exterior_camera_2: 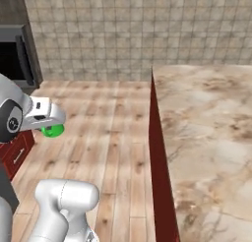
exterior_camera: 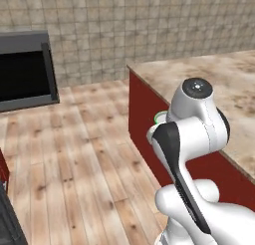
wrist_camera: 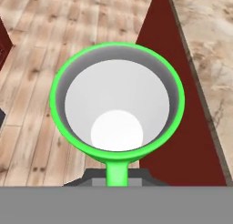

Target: Pick the mug from the counter and place it inside the microwave. Then close the microwave.

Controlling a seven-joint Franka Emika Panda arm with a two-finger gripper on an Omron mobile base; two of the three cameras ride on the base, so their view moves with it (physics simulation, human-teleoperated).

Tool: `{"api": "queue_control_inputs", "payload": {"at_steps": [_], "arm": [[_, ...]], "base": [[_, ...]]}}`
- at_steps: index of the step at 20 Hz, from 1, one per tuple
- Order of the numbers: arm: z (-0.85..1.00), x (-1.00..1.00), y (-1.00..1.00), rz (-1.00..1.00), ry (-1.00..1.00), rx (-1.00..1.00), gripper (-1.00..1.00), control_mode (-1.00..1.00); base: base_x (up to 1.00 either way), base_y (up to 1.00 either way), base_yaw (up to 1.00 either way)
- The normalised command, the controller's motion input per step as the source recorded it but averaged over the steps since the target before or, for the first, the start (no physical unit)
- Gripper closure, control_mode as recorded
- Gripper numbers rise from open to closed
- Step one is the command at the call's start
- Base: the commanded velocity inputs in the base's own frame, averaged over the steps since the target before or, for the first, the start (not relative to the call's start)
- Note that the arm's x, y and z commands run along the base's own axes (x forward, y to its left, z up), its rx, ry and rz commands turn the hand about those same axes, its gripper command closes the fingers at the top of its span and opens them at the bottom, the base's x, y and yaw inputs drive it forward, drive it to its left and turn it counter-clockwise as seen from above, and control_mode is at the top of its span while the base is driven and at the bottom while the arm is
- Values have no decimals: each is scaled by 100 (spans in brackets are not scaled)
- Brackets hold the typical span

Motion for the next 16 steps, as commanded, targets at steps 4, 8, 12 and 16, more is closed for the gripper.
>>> {"api": "queue_control_inputs", "payload": {"at_steps": [4,8,12,16], "arm": [[0,0,0,0,0,0,100,100],[0,0,0,0,0,0,100,100],[0,0,0,0,0,0,100,100],[0,0,0,0,0,0,100,100]], "base": [[100,0,-6],[100,0,-4],[100,0,0],[100,-5,0]]}}
